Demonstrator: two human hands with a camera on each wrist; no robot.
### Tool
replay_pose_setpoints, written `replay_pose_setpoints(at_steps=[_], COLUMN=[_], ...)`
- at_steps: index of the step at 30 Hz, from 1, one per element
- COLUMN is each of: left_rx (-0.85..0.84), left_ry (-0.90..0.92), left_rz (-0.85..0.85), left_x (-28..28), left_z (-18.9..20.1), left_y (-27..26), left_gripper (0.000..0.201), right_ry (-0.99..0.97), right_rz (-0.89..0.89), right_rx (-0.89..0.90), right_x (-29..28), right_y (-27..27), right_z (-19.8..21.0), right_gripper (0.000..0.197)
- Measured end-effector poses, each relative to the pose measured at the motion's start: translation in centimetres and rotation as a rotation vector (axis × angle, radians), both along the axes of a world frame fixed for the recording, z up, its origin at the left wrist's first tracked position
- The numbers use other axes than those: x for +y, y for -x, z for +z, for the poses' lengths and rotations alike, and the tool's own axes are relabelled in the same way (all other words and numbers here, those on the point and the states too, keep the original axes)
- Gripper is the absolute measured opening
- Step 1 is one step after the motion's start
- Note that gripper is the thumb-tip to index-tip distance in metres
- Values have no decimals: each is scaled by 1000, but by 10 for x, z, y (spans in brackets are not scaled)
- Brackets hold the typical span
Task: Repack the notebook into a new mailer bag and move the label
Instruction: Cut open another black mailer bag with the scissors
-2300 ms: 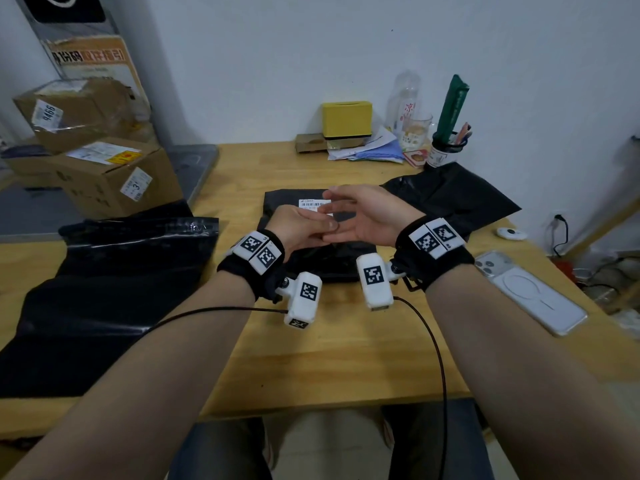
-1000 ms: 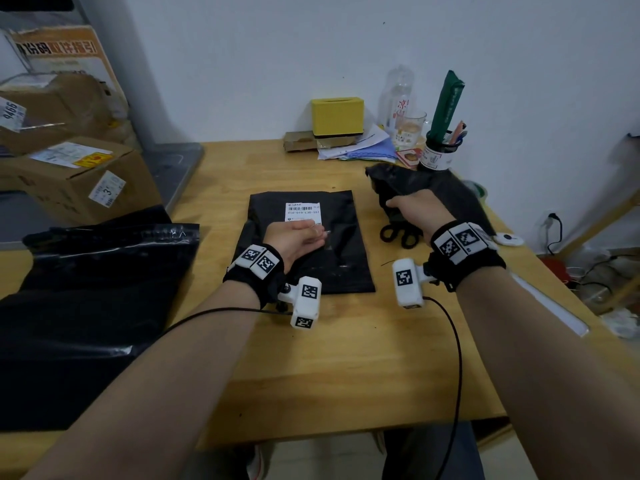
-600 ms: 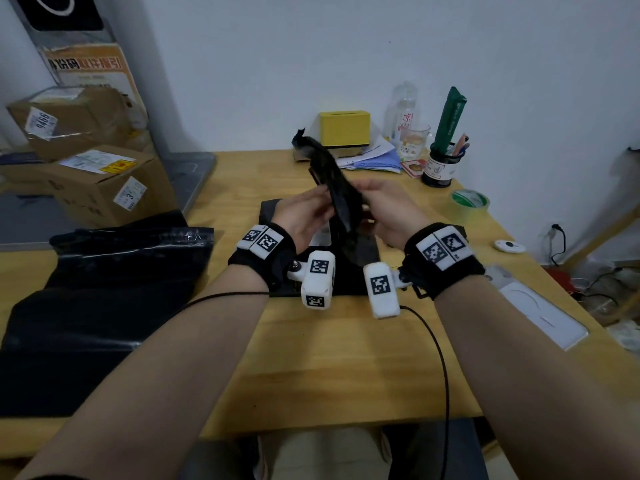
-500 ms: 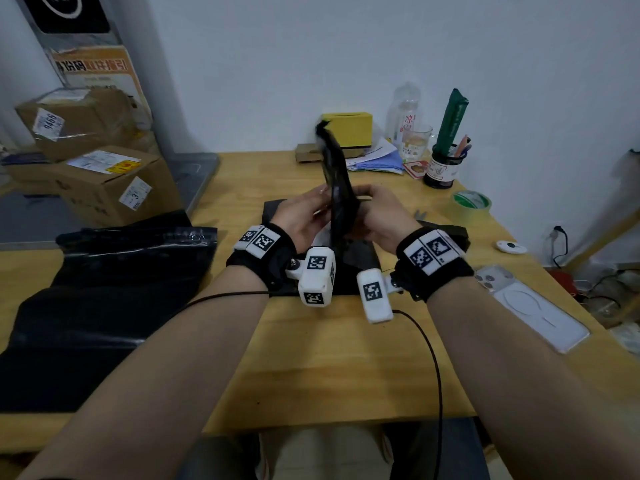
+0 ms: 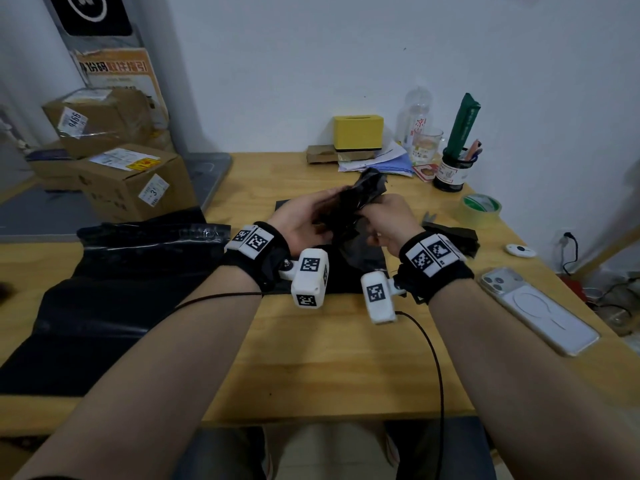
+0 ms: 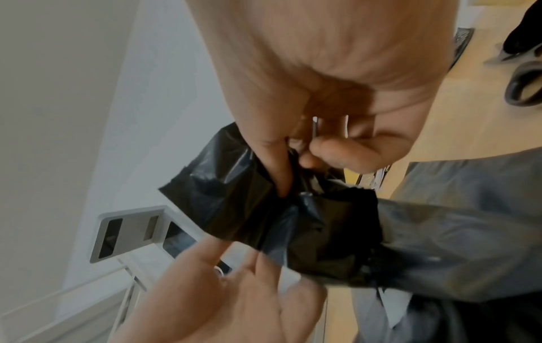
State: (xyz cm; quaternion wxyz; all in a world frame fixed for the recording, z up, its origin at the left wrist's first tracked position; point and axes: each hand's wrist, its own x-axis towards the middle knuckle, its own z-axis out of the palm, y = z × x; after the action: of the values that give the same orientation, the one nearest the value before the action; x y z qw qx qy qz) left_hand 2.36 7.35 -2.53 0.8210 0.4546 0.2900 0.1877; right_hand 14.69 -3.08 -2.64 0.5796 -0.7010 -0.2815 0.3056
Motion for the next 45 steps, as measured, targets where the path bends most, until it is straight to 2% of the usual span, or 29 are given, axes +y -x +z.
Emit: replay_pose_setpoints(at_steps=[3, 4, 9, 12, 17, 21, 25, 30, 34, 36, 39, 42, 45], left_rx=[19, 40, 270, 323, 120, -20, -46, -38, 5, 49, 121, 168, 200], left_ry=[-39, -51, -200, -286, -211, -302, -435, -422, -386, -340, -315, -366, -362], left_rz=[187, 189, -209, -242, -37, 150, 250, 452, 465, 412, 367, 292, 184], left_x=[9, 11, -7, -14, -7, 0, -1, 4, 11, 12, 12, 9, 5], left_z=[2, 4, 16, 11, 3, -4, -7, -13, -16, -17, -22, -27, -28], left_y=[6, 9, 18, 10, 4, 3, 6, 7, 10, 12, 15, 15, 17], left_gripper=[9, 12, 25, 39, 31, 30, 28, 33, 37, 27, 13, 14, 23], right_ry=[-51, -73, -156, -142, -60, 85, 196, 265, 170, 78, -50, -151, -227], right_rz=[-92, -120, -165, -105, 129, 308, 366, 376, 380, 386, 352, 243, 145], right_rx=[41, 54, 82, 62, 127, 91, 28, 21, 147, 278, 411, 435, 427], right_x=[-4, -4, 2, 4, 3, -4, -3, -6, -11, -13, -11, -6, -1], right_y=[-11, -14, -14, -6, -7, -7, -7, -7, -12, -14, -15, -16, -15], right_z=[4, 5, 8, 9, 3, 1, -2, 1, 2, 4, 5, 4, 2], right_gripper=[14, 12, 6, 7, 16, 24, 28, 21, 20, 19, 28, 14, 19])
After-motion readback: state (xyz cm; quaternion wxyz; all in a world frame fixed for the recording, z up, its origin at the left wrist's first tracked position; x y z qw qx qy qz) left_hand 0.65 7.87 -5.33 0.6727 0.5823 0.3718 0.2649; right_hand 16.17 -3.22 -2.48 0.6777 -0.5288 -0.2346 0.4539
